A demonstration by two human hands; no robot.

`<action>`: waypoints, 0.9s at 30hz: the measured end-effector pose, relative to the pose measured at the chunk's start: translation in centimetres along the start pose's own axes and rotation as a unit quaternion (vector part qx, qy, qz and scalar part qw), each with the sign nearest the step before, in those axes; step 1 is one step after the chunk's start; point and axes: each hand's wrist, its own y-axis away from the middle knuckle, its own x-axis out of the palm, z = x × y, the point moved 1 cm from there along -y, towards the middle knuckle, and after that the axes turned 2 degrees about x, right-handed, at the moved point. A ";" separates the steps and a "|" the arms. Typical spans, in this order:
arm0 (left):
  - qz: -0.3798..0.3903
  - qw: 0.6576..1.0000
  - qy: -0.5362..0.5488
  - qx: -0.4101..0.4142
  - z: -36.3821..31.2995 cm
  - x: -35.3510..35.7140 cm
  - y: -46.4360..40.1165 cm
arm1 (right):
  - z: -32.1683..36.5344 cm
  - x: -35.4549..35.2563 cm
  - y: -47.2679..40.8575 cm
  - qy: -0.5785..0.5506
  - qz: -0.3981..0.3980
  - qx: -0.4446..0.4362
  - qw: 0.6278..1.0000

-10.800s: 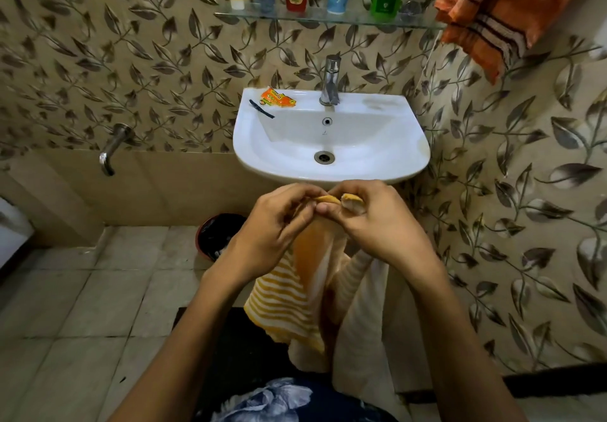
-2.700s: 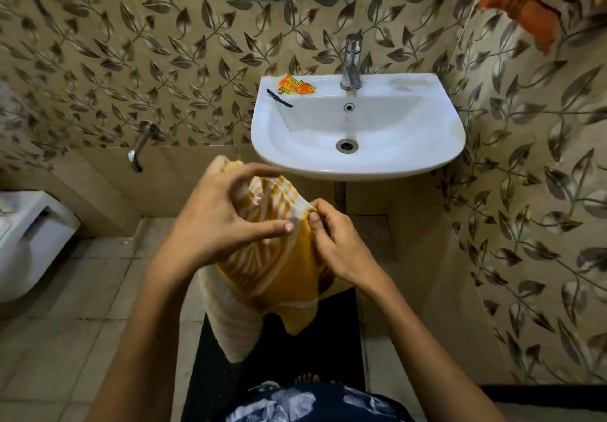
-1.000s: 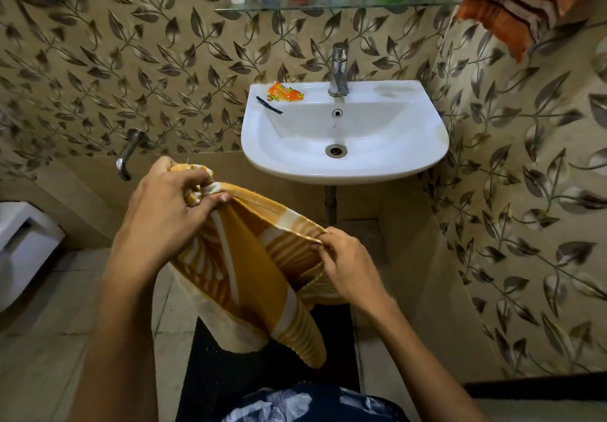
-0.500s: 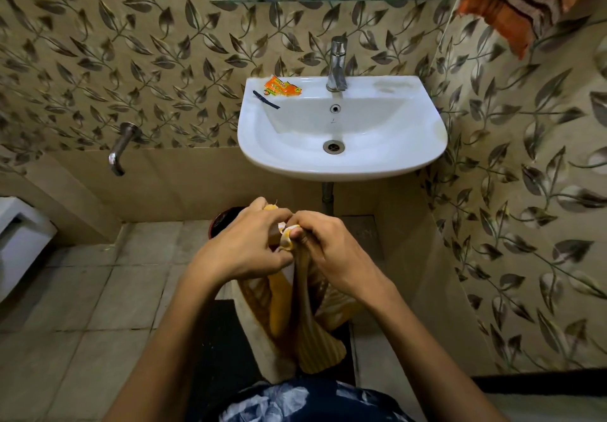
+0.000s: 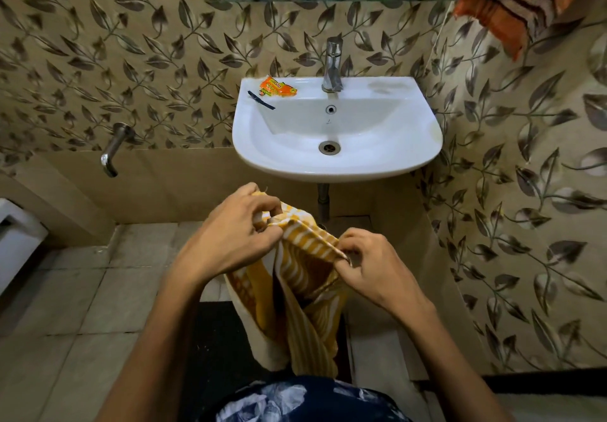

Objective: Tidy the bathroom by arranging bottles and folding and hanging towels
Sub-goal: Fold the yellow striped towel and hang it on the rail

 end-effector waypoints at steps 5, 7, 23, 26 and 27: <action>-0.033 0.997 -0.019 -0.060 0.9 -1.5 0.0 | -0.9 -0.4 -0.1 0.029 -0.021 0.077 0.996; -0.030 0.996 -0.016 -0.084 1.5 -1.6 -0.1 | -0.4 -0.8 -0.4 -0.001 -0.027 0.075 0.997; 0.127 0.989 0.063 0.033 -0.8 3.1 -0.2 | 5.1 -1.6 -1.1 -0.017 0.057 -0.128 0.990; 0.142 0.986 0.073 0.045 -1.3 3.4 0.1 | 4.9 -1.9 -0.6 -0.004 0.072 -0.122 0.990; 0.137 0.986 0.075 0.050 -1.5 3.4 0.1 | 4.7 -2.1 -0.5 0.004 0.080 -0.117 0.990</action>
